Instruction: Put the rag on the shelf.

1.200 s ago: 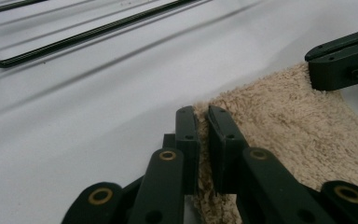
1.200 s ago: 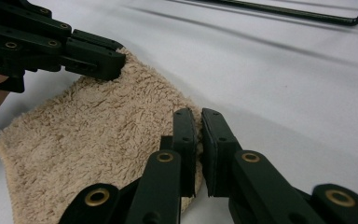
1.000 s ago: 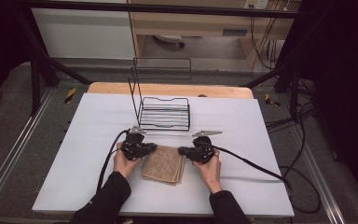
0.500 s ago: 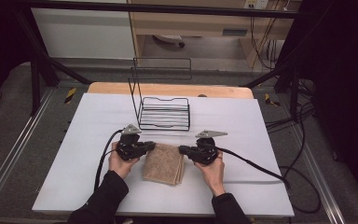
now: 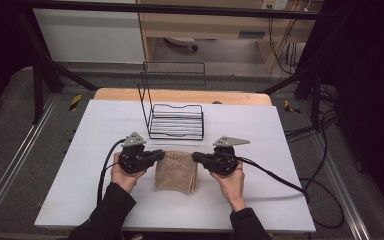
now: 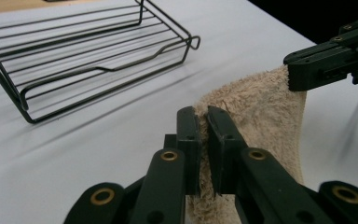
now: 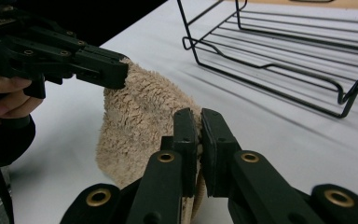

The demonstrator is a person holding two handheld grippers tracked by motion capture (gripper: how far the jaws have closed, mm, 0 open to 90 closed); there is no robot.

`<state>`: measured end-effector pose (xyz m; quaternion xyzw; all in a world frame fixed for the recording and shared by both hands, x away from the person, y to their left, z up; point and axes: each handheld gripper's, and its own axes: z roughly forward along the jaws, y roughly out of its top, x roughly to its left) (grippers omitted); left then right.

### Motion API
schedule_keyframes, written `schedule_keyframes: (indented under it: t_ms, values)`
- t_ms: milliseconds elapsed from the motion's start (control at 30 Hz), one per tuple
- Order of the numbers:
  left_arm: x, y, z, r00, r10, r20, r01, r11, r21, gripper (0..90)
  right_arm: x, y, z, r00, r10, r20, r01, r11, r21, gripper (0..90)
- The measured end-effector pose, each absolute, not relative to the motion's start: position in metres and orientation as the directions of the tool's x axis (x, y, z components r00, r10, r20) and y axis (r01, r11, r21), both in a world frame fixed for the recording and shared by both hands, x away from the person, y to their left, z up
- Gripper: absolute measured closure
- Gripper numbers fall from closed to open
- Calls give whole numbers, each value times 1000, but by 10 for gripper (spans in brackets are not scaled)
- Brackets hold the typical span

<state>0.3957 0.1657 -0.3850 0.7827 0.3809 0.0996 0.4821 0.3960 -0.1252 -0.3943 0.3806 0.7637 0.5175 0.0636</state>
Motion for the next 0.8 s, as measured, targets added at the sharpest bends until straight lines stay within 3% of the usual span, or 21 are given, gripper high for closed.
schedule_keyframes:
  t_ms: [800]
  values:
    - [377,167,-350,702,690,-175,406,-187,895,836,385,-130,-355,-747,628,218,401,163,902,856]
